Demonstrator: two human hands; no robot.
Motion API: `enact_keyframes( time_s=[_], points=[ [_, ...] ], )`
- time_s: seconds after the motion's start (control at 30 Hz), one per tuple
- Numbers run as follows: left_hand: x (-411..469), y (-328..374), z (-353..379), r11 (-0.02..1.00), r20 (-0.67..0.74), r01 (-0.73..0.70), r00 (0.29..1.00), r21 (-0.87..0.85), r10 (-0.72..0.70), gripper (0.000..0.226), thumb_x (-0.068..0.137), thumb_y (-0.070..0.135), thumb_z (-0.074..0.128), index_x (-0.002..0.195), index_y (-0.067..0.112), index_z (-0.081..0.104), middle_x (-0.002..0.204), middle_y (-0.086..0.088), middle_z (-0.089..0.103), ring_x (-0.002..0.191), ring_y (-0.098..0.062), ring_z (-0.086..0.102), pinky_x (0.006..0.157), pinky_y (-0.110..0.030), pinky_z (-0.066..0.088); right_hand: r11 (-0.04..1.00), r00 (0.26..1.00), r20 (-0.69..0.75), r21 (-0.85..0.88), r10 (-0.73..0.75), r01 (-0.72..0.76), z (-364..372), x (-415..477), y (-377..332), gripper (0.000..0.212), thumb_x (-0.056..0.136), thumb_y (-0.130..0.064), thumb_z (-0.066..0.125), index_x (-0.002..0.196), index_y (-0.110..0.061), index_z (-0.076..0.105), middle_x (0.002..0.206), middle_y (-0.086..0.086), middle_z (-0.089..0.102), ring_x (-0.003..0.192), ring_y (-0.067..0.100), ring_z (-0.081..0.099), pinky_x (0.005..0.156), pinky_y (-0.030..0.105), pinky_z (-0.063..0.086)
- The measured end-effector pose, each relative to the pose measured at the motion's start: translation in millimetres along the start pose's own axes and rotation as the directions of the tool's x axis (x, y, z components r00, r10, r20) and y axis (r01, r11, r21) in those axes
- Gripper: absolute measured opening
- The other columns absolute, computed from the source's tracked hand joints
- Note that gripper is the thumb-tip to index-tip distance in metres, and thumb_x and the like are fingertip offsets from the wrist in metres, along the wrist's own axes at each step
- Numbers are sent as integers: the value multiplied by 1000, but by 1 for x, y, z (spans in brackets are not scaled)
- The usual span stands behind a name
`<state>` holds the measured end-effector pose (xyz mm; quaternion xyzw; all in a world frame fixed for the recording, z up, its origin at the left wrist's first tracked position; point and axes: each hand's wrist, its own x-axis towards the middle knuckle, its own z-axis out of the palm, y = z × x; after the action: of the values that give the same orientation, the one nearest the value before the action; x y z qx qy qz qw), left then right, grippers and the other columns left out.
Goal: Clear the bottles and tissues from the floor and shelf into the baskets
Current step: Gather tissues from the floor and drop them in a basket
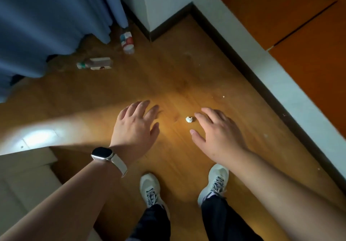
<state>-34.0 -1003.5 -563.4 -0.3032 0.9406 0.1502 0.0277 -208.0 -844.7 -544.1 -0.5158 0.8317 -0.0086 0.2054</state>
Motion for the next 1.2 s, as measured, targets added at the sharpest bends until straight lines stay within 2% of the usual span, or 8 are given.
enact_keyframes(
  time_s=[0.13,0.33,0.5,0.67,0.87,0.97,1.07,1.2],
  points=[
    [27,-21,102,1000,40,28,999,1,-28,48,86,32,65,132,18,57,137,-11,55,126,-34,49,100,-48,42,1000,999,35,11,-3,3,92,46,37,52,90,-48,46,132,-17,53,139,4,46,123,26,43,94,41,41],
    [58,-60,244,995,89,97,991,26,-99,48,91,34,59,137,19,52,142,-9,51,133,-31,44,104,-49,40,1000,996,86,-12,13,-12,227,101,88,56,92,-52,39,139,-22,44,145,1,41,126,24,40,94,39,41],
    [83,-98,347,986,102,163,981,30,-166,51,91,34,58,139,19,49,143,-10,49,132,-33,43,102,-50,41,999,997,71,9,39,-40,328,147,123,55,89,-46,50,137,-19,47,142,4,44,121,27,44,89,38,41],
    [100,-133,426,970,91,241,966,38,-244,53,89,35,58,139,21,46,142,-10,49,129,-35,45,98,-51,43,997,993,98,-39,68,-65,401,181,156,59,91,-48,50,143,-23,38,144,1,39,124,25,41,94,37,40],
    [92,-155,479,938,87,345,935,17,-345,51,90,33,61,137,20,47,133,-10,54,117,-37,50,91,-49,47,996,989,124,-61,77,-69,452,191,178,59,89,-46,54,141,-23,39,138,3,42,116,27,45,85,37,45],
    [83,-158,490,944,29,329,944,-24,-328,41,89,24,63,129,14,56,118,-13,60,104,-39,54,80,-48,50,999,993,111,-34,35,-32,468,189,181,49,89,-36,59,134,-19,49,124,5,49,105,27,50,75,34,45],
    [78,-154,494,938,-5,336,941,-83,-338,31,90,18,64,120,9,64,110,-16,62,100,-40,55,78,-46,49,1000,995,99,-23,-7,10,475,187,181,34,91,-28,58,123,-17,55,112,3,53,92,22,54,63,27,39],
    [79,-137,487,933,14,316,948,-170,-318,21,91,16,65,108,5,70,102,-16,65,94,-39,58,79,-41,46,999,996,79,23,-32,30,469,187,178,27,93,-27,56,119,-18,56,112,1,56,91,18,56,62,24,47]
  ],
)
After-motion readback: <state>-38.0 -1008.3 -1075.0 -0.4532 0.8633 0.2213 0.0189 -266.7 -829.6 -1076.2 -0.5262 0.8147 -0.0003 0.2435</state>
